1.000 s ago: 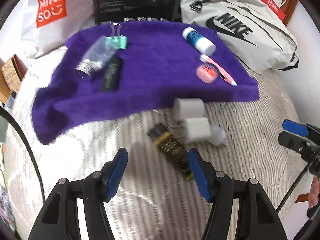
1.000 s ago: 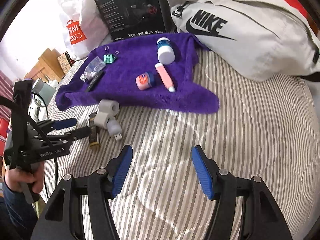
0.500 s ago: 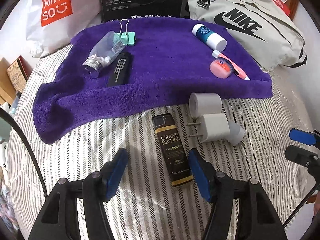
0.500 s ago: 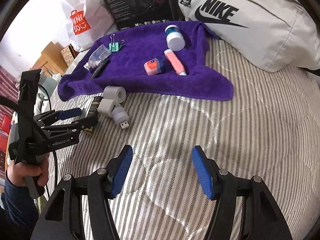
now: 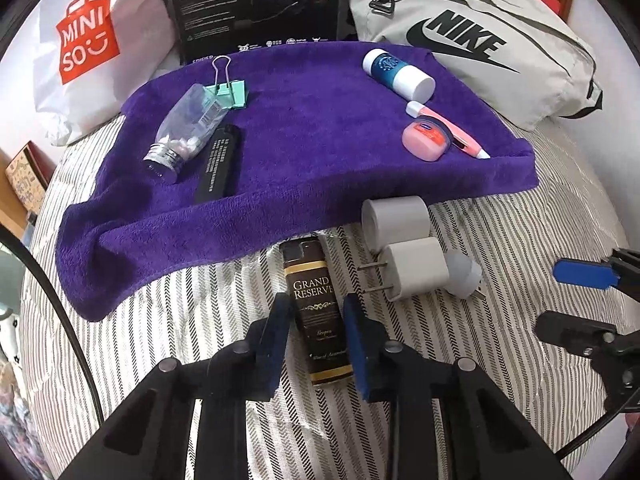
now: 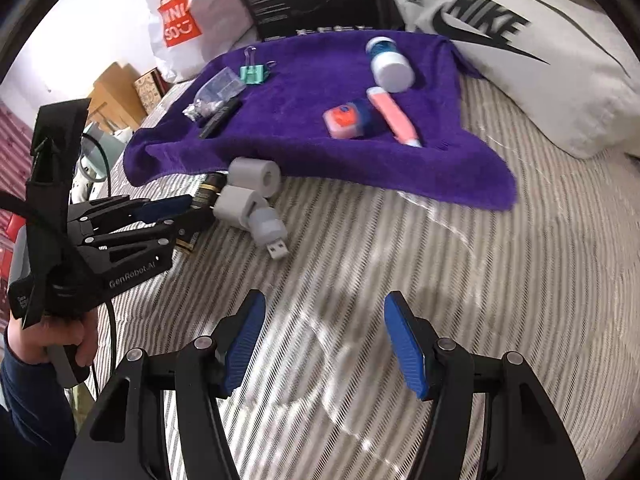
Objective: Organize rigid objects
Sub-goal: 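Grasp the Grand Reserve box with the left tool while the right tool grasps the USB light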
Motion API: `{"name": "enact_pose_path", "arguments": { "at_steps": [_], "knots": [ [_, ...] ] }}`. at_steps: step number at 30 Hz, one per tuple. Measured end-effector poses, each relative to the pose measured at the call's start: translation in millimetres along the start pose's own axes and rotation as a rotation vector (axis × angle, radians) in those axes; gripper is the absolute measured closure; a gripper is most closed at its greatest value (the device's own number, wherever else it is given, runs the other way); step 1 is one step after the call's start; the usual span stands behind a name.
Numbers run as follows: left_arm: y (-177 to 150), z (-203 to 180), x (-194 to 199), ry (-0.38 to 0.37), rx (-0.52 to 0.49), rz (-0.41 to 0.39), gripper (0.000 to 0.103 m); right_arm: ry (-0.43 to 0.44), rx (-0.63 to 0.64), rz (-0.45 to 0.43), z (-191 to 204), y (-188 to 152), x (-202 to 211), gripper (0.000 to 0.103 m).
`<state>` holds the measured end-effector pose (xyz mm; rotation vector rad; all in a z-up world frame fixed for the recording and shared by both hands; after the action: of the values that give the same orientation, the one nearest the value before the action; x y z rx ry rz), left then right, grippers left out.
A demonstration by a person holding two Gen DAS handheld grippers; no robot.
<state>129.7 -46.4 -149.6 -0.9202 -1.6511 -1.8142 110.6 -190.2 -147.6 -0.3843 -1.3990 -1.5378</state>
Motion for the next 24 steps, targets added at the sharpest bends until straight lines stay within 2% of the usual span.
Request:
{"name": "enact_pose_path", "arguments": {
  "at_steps": [2,11,15,19,22,24],
  "knots": [
    [-1,5,2,-0.018,0.010,0.008,0.078,0.009,0.018,0.002,6,3,-7,0.042],
    [-8,48,13,0.055,0.041,0.032,0.078,0.054,0.125,-0.018,32,19,-35,0.043],
    [-10,55,15,0.046,0.065,0.029,0.078,0.037,0.188,-0.014,36,21,-49,0.065],
    [-10,56,16,0.039,0.079,0.024,0.078,0.027,0.241,-0.026,39,24,-53,0.078],
    [-9,57,16,0.037,0.082,0.021,0.078,0.025,0.266,-0.029,40,23,-53,0.079],
    [-9,57,16,0.030,0.083,0.019,0.079,0.032,0.234,-0.019,36,22,-49,0.079]
  ]
}}
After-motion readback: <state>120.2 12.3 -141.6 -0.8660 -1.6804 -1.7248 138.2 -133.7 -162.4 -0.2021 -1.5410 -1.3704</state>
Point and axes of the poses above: each gripper's, at about its wrist camera, not at the fingertips, and x roughly against the way its jaws point, z to its left, y to its top, the point moved 7 cm from there along -x, roughly the way its jaws point, and after that the axes turned 14 degrees about -z, right-handed, at the moved point
